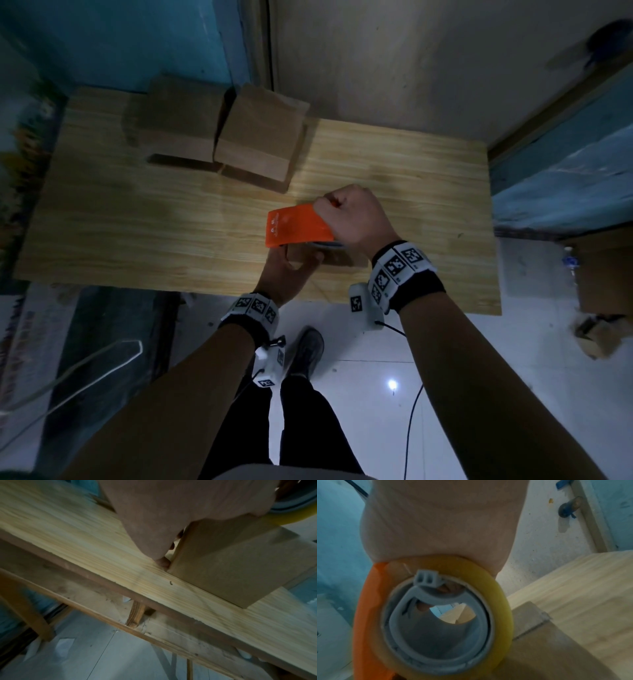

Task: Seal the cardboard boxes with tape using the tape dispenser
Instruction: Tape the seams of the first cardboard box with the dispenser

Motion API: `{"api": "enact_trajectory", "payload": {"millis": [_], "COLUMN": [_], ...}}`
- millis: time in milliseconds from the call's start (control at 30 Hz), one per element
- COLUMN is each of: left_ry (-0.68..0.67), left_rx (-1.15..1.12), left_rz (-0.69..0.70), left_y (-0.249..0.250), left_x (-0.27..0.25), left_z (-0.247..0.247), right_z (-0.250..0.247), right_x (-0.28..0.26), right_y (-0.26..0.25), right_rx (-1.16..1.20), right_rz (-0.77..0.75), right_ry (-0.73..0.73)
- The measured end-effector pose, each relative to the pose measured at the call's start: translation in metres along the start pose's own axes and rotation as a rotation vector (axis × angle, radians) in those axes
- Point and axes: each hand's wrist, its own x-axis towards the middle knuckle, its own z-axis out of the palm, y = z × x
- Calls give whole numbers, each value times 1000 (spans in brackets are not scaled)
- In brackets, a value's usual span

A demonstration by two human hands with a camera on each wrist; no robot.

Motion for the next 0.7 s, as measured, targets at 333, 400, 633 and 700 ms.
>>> {"api": "enact_trajectory", "payload": {"millis": [333,400,633,700], "left_ry": [72,84,121,124], "left_rx": [93,116,178,215], "left_rz": [-27,-47,-63,-66], "left_y": [-6,-8,-4,-3], "left_x": [-1,-1,-1,-2], "left_z": [4,4,10,10], "right_z": [-21,-24,-33,-38], "right_x": [16,18,16,14], "right_y": [-10,-9,-1,3], "right_rx": [-215,-215,-172,-167], "right_rz": [41,26,-13,-8], "right_ry": [-390,-406,-368,-357]}}
